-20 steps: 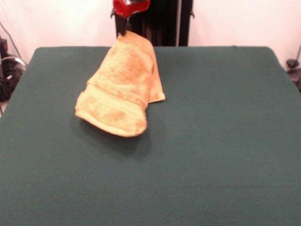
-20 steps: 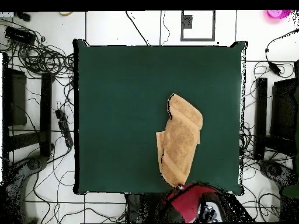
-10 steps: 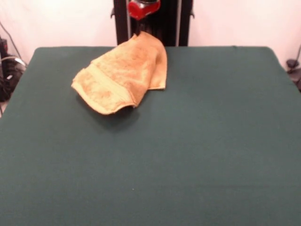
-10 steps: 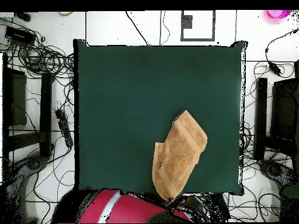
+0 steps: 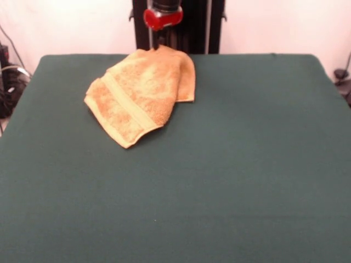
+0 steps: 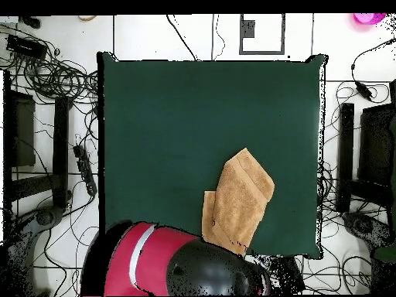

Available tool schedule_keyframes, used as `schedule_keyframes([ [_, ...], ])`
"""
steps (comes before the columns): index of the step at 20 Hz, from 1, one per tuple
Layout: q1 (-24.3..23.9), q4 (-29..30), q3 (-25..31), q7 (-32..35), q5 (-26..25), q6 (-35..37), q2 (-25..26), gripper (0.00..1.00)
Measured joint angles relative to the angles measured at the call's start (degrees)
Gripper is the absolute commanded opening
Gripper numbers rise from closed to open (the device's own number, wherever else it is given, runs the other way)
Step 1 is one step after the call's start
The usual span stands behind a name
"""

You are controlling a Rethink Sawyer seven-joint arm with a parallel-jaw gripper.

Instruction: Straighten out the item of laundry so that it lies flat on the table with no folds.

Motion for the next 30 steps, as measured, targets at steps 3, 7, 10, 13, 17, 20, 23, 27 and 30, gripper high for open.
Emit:
schedule_keyframes([
  [3, -0.1, -0.5, 0.0, 0.0, 0.0, 0.0, 0.6, 0.0],
  [7, -0.5, -0.5, 0.0, 0.0, 0.0, 0.0, 0.5, 0.0],
  [10, -1.5, -0.5, 0.0, 0.0, -0.4, 0.0, 0.1, 0.0],
  [13, -2.1, -0.5, 0.0, 0.0, -0.7, 0.3, -0.3, 0.0],
  [17, -2.7, -0.3, 0.0, 0.0, -1.0, 1.2, -1.1, 0.0],
  [20, -3.7, 0.0, 0.0, 0.0, -1.1, 1.3, -1.9, 0.0],
  [23, -4.4, 0.3, 0.0, 0.0, -1.1, 1.3, -2.7, 0.0],
  [27, -4.9, 0.4, 0.0, 0.0, -1.0, 1.8, -3.5, 1.0],
  [30, -4.8, 0.4, 0.0, 0.0, -1.0, 2.1, -3.7, 1.0],
])
